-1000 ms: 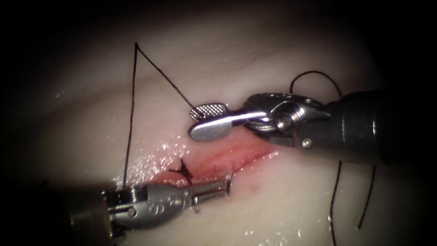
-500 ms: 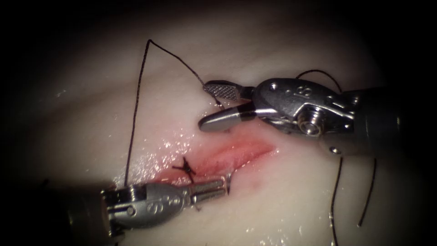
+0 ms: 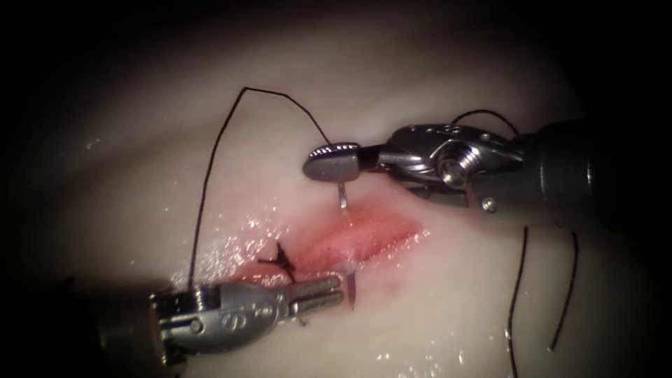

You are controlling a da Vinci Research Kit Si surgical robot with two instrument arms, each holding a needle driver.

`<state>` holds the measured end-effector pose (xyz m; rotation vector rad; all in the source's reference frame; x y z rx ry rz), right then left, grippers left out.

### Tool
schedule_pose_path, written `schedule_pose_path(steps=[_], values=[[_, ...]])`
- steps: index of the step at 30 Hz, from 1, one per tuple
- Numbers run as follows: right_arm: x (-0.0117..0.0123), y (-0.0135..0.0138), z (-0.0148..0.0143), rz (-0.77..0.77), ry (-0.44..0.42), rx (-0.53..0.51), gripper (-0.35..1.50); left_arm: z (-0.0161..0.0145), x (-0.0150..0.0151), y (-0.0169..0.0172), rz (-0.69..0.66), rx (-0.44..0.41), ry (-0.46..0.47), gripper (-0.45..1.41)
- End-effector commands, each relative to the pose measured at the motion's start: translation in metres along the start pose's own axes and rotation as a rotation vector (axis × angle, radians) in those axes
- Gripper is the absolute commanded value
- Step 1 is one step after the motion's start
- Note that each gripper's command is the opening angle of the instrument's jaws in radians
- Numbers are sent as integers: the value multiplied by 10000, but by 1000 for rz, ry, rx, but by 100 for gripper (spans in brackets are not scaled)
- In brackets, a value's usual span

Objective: Wound Closure
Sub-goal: Pass the needle through the top of the wound with the right tool, then grasp the needle with the left end-effector and pull it through.

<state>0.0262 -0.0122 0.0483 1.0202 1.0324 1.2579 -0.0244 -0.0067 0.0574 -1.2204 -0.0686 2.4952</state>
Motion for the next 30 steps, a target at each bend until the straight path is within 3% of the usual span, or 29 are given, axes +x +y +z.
schedule_pose_path(steps=[1, 5, 6, 7, 8, 11, 13, 18, 23, 26, 30], values=[[-6, -3, 7, 17, -9, 22, -35, 8, -3, 3, -1, -2, 0, -15], [-27, -21, 5, 25, -32, 80, -35, 8, 0, 3, 14, -1, -1, -15], [-27, -22, 6, 30, -30, 86, -5, 8, 1, 3, 25, -3, -5, -13], [-26, -22, 6, -9, -3, 72, 49, 7, 2, 3, 35, 1, 2, -13], [-25, -21, 5, -48, 29, 44, 79, 7, 3, 3, 45, 3, 6, -13], [-16, -15, 2, -89, 154, -75, 115, 3, 7, 4, 80, 9, 18, -13], [2, -4, -4, -120, 202, -130, 135, 0, 11, 7, 116, 15, 24, -13], [16, 14, -35, -183, 209, -153, 138, 0, 11, 6, 235, 9, 21, -10], [14, 19, -67, -196, 227, -121, 133, 15, 27, 8, 411, -6, 76, 14], [14, 22, -78, -194, 248, -132, 128, 24, 35, 13, 452, -14, 96, 32], [12, 25, -85, -196, 283, -119, 128, 33, 39, 12, 472, -19, 104, 34]])
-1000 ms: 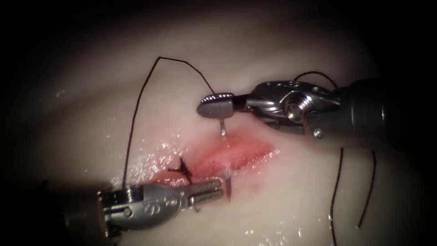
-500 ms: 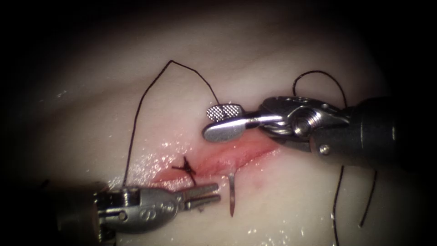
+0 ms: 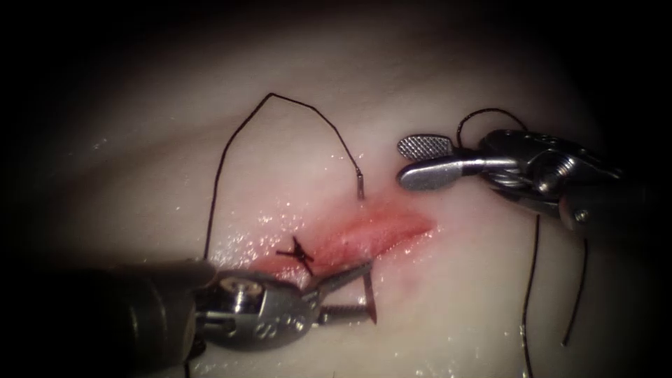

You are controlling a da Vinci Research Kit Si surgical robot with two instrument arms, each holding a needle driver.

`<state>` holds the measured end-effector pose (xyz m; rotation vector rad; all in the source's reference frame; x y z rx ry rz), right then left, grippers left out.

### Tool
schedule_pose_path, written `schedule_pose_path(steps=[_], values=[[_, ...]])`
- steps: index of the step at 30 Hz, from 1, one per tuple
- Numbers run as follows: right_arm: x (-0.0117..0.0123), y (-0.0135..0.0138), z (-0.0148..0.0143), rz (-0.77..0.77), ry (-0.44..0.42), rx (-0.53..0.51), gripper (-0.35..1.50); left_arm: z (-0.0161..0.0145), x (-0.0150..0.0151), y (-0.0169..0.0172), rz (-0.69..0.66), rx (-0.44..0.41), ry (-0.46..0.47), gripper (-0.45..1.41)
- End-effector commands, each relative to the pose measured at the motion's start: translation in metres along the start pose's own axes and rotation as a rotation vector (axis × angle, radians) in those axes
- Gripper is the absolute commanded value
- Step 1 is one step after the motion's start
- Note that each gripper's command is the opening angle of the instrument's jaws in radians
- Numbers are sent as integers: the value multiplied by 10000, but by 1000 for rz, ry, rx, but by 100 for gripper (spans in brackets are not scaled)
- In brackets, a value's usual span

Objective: Wound Closure
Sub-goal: Grasp the needle with the left end-effector and pull it through.

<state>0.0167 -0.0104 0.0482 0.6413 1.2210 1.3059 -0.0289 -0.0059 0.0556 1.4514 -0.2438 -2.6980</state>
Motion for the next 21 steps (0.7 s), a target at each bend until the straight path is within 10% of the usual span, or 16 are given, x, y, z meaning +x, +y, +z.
schedule_pose_path(steps=[1, 9, 12, 21], values=[[-6, 2, 7, 2, 2, 5, 128, 9, -2, 2, -1, -1, 1, 34], [-15, 0, 6, -57, 49, 43, 128, 20, -1, -4, 7, -10, 26, 7], [-15, -2, 4, -57, 77, 68, 116, 23, 1, -5, 12, -19, 52, -45], [-21, -10, -2, -449, 94, 73, 2, 6, 22, -19, -432, -63, 232, -45]])
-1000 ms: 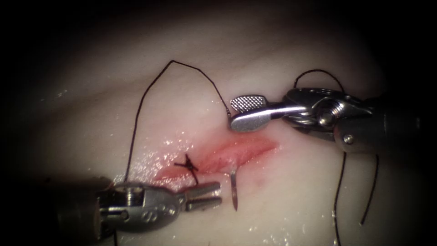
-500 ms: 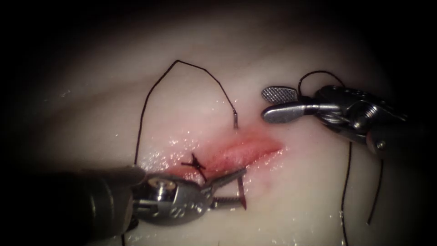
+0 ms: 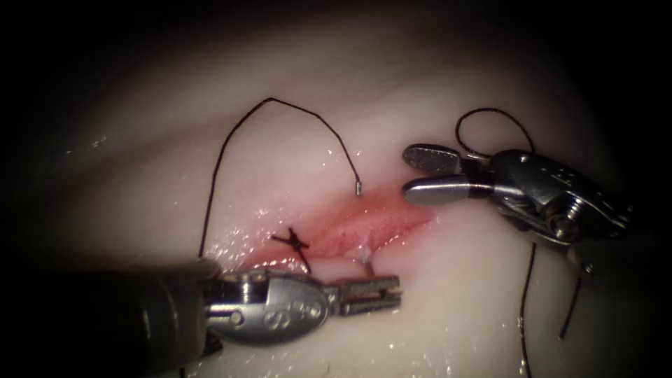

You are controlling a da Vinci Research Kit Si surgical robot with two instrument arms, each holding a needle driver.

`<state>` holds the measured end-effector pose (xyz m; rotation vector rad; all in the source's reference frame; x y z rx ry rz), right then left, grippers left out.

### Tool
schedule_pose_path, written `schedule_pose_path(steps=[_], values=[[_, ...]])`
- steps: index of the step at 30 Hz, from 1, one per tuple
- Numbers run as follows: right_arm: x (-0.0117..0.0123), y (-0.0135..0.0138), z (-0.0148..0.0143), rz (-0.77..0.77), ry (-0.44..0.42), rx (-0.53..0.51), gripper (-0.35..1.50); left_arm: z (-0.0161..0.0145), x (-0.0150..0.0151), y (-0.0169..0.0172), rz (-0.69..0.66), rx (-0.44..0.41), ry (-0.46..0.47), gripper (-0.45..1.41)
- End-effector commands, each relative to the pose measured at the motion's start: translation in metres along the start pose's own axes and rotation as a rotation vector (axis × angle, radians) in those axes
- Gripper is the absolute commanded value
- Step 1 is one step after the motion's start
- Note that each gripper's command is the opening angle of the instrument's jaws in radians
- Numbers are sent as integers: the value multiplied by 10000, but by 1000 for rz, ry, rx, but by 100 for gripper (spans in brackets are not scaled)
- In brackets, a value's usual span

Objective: Wound Closure
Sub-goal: Grasp the needle with the left end-effector and pull it through.

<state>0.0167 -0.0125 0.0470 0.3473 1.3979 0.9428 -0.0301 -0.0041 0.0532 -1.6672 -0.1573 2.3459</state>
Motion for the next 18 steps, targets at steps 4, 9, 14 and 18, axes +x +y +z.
schedule_pose_path(steps=[4, 9, 14, 18], values=[[-2, 9, 7, -103, -4, 42, -3, 5, 10, 2, -199, -6, 84, -45], [-2, 9, 7, -121, -13, 130, 79, 0, 25, 1, -478, -19, 172, -45], [-7, 3, 1, -129, -24, 147, 46, -3, 34, 0, -634, -49, 236, -45], [-17, -11, -6, -92, -50, 175, 4, -8, 45, 0, -650, -69, 300, -45]])
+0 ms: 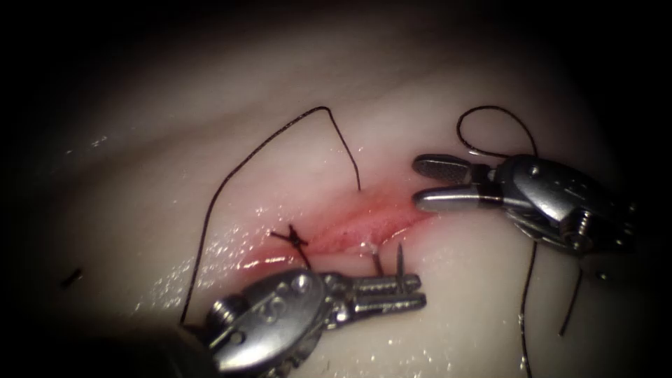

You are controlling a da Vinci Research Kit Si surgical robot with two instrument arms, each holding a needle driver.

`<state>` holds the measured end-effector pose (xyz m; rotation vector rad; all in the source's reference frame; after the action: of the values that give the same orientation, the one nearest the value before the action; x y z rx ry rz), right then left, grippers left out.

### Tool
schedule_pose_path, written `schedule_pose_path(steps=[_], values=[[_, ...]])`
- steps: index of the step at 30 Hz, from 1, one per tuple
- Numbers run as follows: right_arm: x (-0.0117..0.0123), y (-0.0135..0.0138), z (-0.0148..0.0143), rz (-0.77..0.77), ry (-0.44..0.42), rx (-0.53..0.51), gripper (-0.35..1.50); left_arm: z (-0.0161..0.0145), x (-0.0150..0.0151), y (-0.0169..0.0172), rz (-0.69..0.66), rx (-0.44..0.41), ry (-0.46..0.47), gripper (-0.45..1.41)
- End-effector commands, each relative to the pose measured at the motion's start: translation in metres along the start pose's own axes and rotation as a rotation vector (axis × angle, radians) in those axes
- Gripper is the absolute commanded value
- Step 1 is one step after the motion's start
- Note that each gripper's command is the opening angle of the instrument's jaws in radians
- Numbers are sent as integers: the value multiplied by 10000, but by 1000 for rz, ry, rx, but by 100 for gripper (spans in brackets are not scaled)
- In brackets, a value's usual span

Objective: Wound Closure
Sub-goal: Grasp the needle with the left end-effector and pull it through.

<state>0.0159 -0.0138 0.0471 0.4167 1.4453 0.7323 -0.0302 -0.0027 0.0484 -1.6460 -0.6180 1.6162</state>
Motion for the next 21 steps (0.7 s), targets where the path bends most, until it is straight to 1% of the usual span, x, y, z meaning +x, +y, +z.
schedule_pose_path(steps=[1, 3, 4, 6, 7, 8, 9, 11, 12, 13, 15, 16, 17, 18, 20, 21], values=[[-10, -14, 3, 29, -54, 14, -6, 5, -2, 3, -15, -22, 19, -45], [-12, -22, -2, 60, -119, 20, -8, 5, 7, 13, -27, -37, 25, -45], [-13, -24, -4, 66, -128, 21, -8, 5, 11, 17, -38, -43, 31, -45], [-12, -25, -9, 95, -134, 8, 5, 5, 22, 23, 20, -56, 45, -45], [-12, -25, -12, 112, -133, 2, 2, 5, 31, 26, 134, -63, 49, -45], [-12, -24, -14, 130, -131, 3, 0, 5, 35, 26, 195, -65, 49, -45], [-12, -23, -16, 177, -132, 3, -5, 5, 39, 26, 284, -59, 47, -45], [-12, -23, -18, 242, -121, 4, -3, 5, 46, 26, 448, -36, 40, -45], [-11, -22, -18, 290, -116, 4, 7, 5, 50, 25, 579, 1, 25, -45], [-11, -23, -19, 332, -111, 6, 19, 5, 52, 24, 669, 32, -6, -45], [-10, -24, -20, 350, -104, 10, 49, 4, 57, 21, 774, 71, -66, -45], [-10, -25, -20, 387, -99, 11, 73, 4, 60, 19, 807, 74, -75, -45], [-9, -26, -20, 405, -96, 12, 88, 3, 63, 17, 839, 77, -80, -45], [-7, -26, -20, 426, -93, 11, 108, 2, 70, 10, 908, 85, -96, -45], [-5, -25, -20, 452, -93, 9, 113, 1, 76, 4, 936, 95, -110, -45], [-3, -24, -20, 472, -87, 9, 114, 1, 82, -1, 971, 101, -119, -45]])
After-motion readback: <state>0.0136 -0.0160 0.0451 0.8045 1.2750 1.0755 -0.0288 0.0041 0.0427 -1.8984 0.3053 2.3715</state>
